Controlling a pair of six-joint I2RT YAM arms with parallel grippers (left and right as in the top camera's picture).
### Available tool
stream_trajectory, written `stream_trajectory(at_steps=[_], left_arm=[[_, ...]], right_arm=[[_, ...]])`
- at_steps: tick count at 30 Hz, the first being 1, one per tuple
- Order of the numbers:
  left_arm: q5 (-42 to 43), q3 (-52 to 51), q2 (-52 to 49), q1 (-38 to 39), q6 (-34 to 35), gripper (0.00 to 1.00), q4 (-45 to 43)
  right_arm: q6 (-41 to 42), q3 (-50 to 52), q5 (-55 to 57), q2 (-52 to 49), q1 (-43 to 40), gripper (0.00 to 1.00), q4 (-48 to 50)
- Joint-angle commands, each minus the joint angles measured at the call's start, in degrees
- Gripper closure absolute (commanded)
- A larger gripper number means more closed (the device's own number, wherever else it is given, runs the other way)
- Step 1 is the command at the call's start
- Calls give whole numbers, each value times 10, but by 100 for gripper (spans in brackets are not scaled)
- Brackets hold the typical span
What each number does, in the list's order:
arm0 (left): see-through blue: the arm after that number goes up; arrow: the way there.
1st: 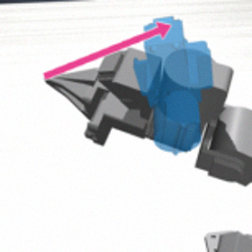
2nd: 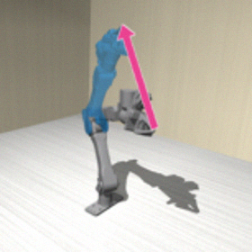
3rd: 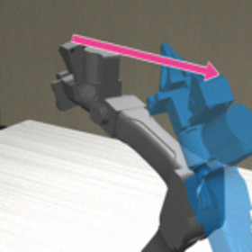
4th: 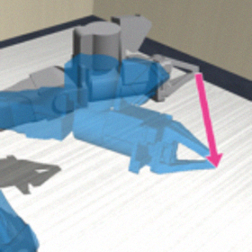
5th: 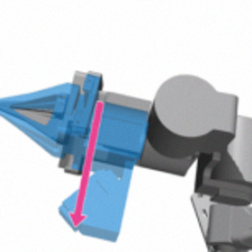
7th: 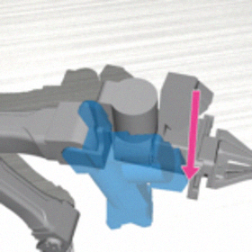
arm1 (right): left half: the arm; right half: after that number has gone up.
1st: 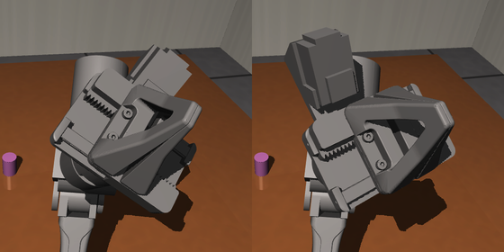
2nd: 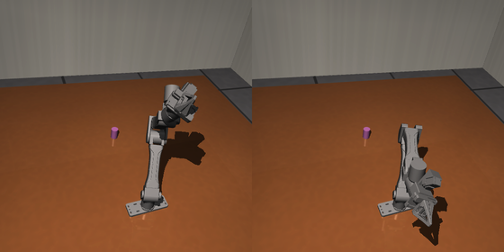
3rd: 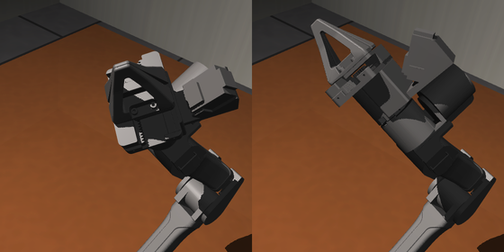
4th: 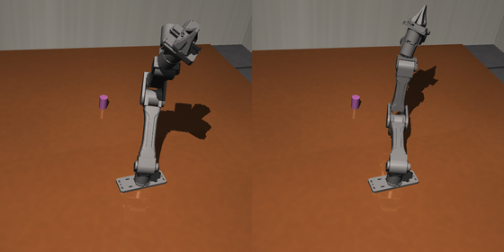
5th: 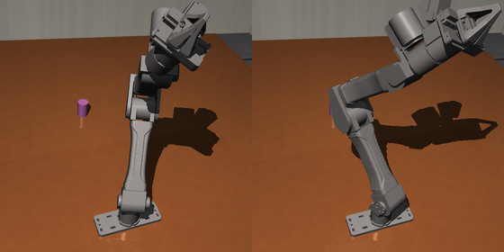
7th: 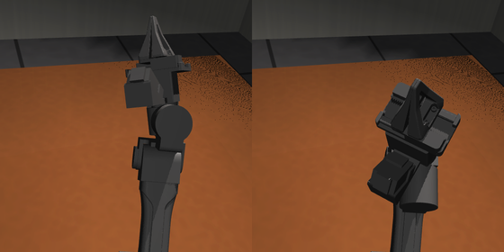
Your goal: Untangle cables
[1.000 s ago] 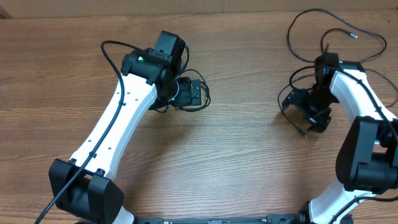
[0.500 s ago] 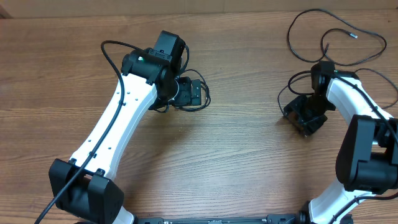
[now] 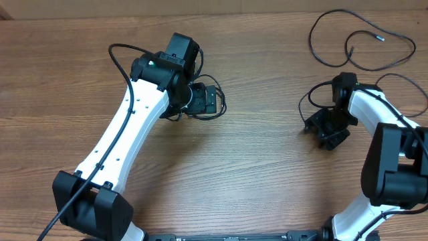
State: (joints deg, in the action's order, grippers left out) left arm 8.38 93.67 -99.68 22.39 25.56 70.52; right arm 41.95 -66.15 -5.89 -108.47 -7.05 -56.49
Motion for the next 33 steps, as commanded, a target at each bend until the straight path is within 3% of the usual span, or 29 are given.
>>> stream_trajectory(at_steps=[1,12,16,26,33], left_arm=[[7,1,-4,1,-2,0,0],[7,1,-4,1,-2,1,0],[7,1,-4,1,-3,0,0],[6,1,-4,1,-3,0,3],[6,1,-4,1,-3,0,7]], right_arm=[[-4,3,45,14,-1,35,27],[-148,3,68,14,-1,35,158],[-156,3,87,14,-1,28,199],[-228,3,89,14,-1,27,274],[-228,3,130,14,-1,21,308]])
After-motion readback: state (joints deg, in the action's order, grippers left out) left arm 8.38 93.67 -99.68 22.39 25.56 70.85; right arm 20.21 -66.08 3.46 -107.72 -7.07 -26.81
